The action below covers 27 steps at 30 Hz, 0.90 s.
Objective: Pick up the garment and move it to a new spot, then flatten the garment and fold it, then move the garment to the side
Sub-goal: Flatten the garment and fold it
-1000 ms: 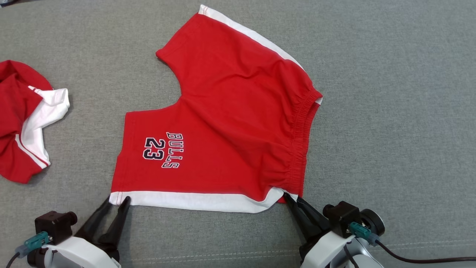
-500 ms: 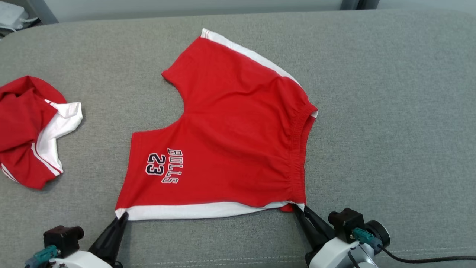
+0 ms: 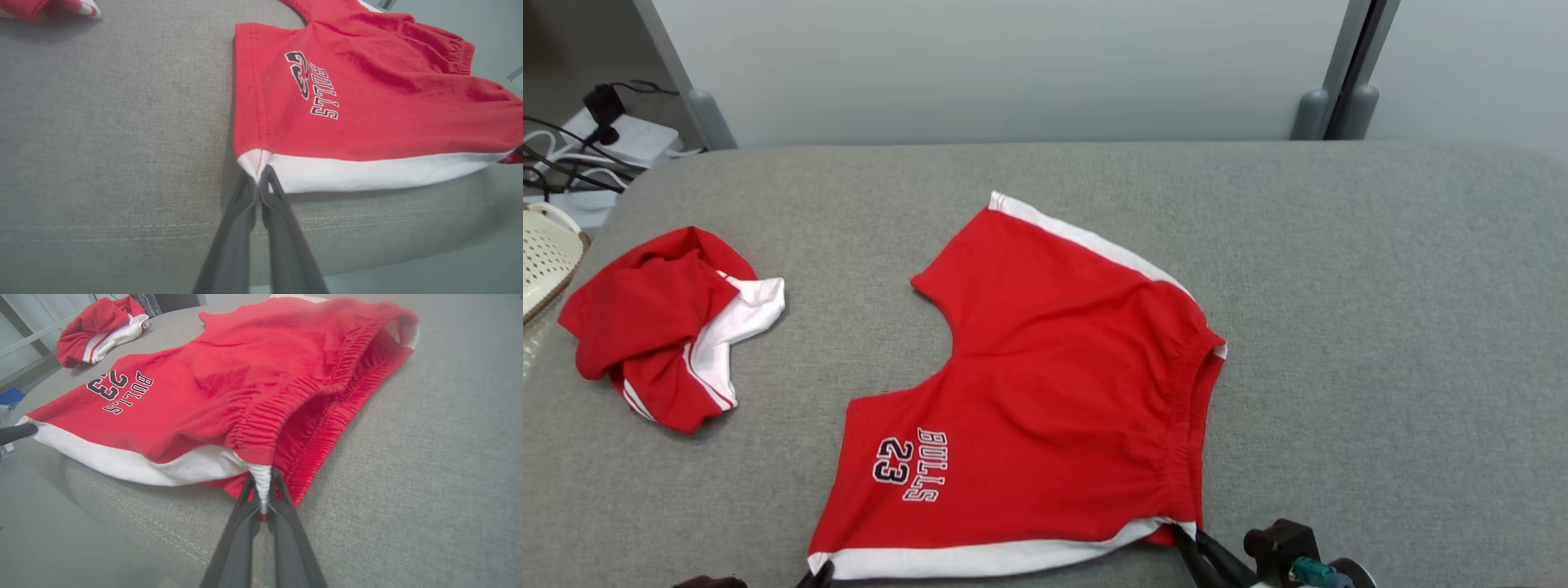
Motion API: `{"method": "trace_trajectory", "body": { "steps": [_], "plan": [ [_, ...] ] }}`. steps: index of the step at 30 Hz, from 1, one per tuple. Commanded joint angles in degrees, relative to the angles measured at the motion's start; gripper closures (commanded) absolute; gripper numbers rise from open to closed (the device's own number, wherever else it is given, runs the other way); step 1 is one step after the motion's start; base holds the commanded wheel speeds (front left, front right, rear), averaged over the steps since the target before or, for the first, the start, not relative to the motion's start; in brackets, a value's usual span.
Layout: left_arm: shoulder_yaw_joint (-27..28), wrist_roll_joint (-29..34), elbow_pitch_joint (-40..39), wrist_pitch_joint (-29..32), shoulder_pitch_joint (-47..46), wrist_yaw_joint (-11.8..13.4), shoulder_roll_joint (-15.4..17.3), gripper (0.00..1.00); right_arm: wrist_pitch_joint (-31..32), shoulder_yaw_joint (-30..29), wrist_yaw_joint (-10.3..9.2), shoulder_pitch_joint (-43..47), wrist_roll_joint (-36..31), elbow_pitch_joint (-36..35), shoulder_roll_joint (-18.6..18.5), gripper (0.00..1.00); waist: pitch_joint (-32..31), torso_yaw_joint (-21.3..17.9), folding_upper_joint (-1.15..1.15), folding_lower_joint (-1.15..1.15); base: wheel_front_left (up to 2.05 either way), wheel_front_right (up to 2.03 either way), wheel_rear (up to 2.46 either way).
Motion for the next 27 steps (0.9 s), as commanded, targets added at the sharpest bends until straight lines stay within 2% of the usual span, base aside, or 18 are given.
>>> {"method": "trace_trajectory", "body": {
  "steps": [1, 9, 14, 20, 27],
  "plan": [
    [2.1, 0.9, -0.1, -0.3, -1.0, 0.0, 1.1, 1.00, -0.6, 1.5, 0.00, -0.1, 0.8, -0.4, 0.3, 1.00, -1.0, 0.5, 0.00, 0.00, 0.00, 0.00, 0.00],
    [2.4, 2.2, 1.2, -0.3, 0.2, 0.0, 0.4, 1.00, -0.6, 1.9, 0.00, 1.7, 2.6, 0.5, 0.3, 1.00, -1.7, 0.9, 0.00, 0.00, 0.00, 0.00, 0.00],
    [3.3, 1.4, -2.6, -0.3, -2.2, 0.0, 1.8, 1.00, -0.7, 1.1, 0.00, 0.0, 3.8, -2.6, 0.3, 1.00, -0.1, 0.2, 0.00, 0.00, 0.00, 0.00, 0.00],
    [2.5, -2.4, -9.3, -0.3, -10.8, 0.0, 5.9, 1.00, -0.7, -0.3, 0.00, -4.6, 5.3, -8.7, 0.3, 1.00, 4.1, -1.2, 0.00, 0.00, 0.00, 0.00, 0.00],
    [-2.0, -8.1, -12.9, -0.3, -24.7, 0.0, 12.7, 1.00, -0.7, -1.4, 0.00, -12.1, 4.9, -13.8, 0.3, 1.00, 11.4, -4.3, 0.00, 0.00, 0.00, 0.00, 0.00]
  ]
}}
